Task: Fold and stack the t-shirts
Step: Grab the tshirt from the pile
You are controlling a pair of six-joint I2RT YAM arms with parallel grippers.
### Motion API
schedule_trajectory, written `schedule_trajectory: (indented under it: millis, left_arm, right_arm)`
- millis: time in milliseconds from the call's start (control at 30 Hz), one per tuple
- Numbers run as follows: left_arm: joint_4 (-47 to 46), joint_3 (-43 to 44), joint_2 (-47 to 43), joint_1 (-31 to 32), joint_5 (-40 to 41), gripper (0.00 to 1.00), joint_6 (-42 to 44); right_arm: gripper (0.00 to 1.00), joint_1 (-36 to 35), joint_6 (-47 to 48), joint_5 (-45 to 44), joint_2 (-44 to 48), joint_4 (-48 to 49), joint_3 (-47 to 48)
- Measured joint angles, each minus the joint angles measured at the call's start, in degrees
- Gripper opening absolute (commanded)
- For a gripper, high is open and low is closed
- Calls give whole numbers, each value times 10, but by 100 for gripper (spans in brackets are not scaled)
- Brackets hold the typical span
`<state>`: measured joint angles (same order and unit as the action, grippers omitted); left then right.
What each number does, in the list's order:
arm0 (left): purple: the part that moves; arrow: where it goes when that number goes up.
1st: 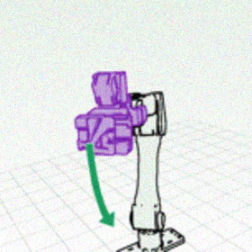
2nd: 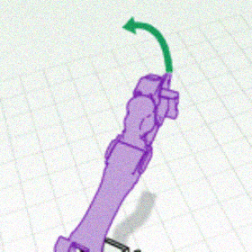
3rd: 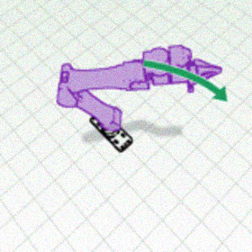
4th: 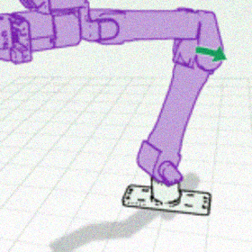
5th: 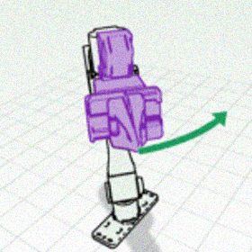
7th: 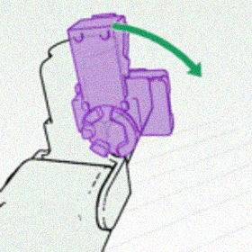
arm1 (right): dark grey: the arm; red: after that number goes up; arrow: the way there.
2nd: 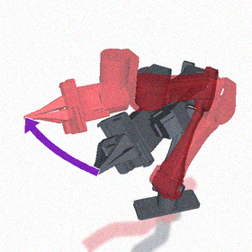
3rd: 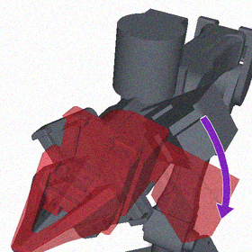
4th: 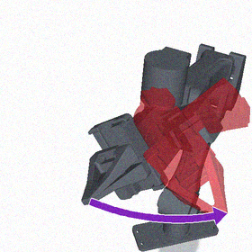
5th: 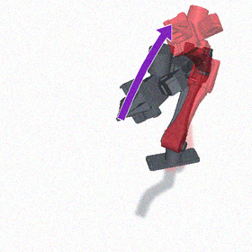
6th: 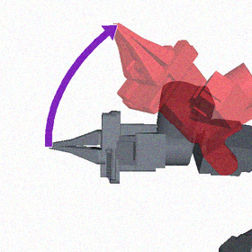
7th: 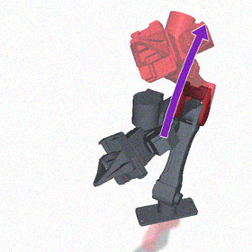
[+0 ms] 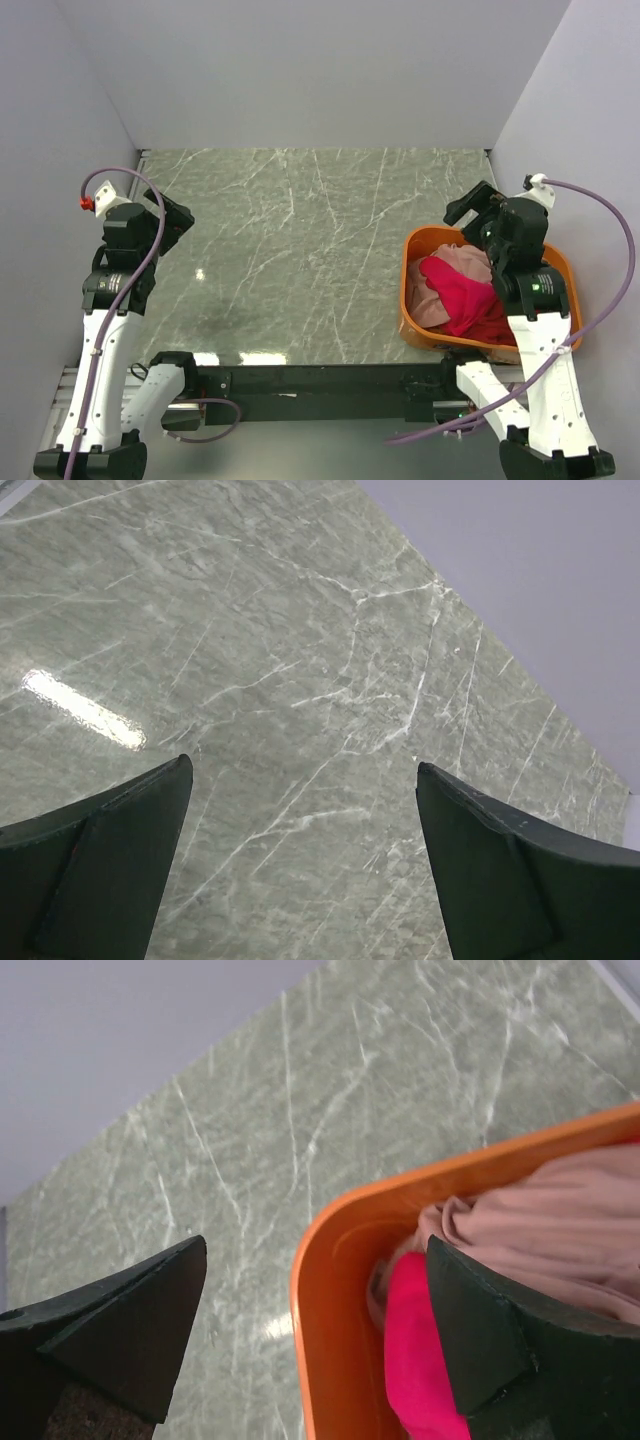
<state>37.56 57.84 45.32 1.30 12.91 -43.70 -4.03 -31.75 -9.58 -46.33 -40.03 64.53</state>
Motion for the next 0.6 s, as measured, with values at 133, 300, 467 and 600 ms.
schedule_trajectory:
  millis: [133,300,467,600]
  left_arm:
    - [0,0,0,0,0,99,0]
    - [-3,-13,0,0,-10,99,1]
    - [-4,-22,18,0,-34,99,2]
    - [-3,-24,30,0,-46,99,1]
  right_arm:
    - [96,0,-11,3,-22,-52,31]
    - [96,0,-33,28,-44,-158,34]
    - [96,-1,-34,63,-38,-256,32]
    - [96,-20,-38,70,-24,-311,21]
